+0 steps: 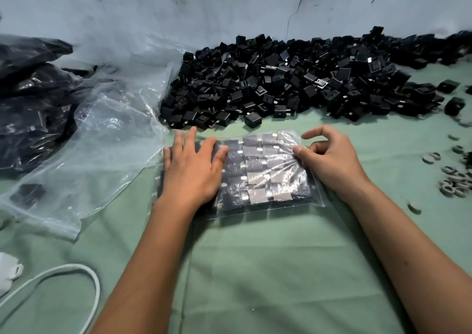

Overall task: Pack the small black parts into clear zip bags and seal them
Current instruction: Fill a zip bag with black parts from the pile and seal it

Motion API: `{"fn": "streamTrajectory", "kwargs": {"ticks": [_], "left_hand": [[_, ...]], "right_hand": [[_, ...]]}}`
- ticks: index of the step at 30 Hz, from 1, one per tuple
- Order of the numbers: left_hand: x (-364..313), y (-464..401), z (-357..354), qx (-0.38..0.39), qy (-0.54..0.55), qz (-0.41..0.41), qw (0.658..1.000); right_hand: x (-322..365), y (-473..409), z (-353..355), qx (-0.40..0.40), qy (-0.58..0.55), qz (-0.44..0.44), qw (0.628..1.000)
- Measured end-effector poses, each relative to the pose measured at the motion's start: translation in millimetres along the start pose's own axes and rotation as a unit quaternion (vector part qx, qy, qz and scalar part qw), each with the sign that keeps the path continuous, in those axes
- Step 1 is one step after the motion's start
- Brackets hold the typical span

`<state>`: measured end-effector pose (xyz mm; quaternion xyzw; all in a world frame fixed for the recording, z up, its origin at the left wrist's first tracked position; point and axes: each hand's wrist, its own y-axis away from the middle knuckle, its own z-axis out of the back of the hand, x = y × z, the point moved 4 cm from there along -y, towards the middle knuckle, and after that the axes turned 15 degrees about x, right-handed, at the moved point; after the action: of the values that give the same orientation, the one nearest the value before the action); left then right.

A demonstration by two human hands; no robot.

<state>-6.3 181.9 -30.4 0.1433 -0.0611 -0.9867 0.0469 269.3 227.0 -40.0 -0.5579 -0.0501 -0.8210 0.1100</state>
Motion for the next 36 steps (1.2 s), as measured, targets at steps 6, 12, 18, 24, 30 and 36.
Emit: {"fn": "streamTrajectory", "kwargs": {"ticks": [6,12,18,24,30,36], "left_hand": [[-5,-1,-6,0.048,-0.063,0.034,0.996],[-5,2,-9,0.036,-0.077,0.045,0.995],[-7,2,-6,0.067,-0.059,0.043,0.995],[2,5,32,0.109,0.274,0.025,0.955],[10,9,69,-0.008,0.387,0.014,0.922],[-35,-11,62,-0.072,0.300,-0.078,0.948]], "right_hand": [[-1,0,1,-0.009,0.018,0.001,1.000],[-3,0,0,-0.017,0.037,0.000,0.999],[10,-20,12,-0.139,0.147,-0.016,0.979],[12,-116,25,-0.028,0.373,-0.017,0.927],[-5,-167,14,0.118,0.451,0.012,0.884],[1,-152,20,0.076,0.446,0.034,0.891]]}}
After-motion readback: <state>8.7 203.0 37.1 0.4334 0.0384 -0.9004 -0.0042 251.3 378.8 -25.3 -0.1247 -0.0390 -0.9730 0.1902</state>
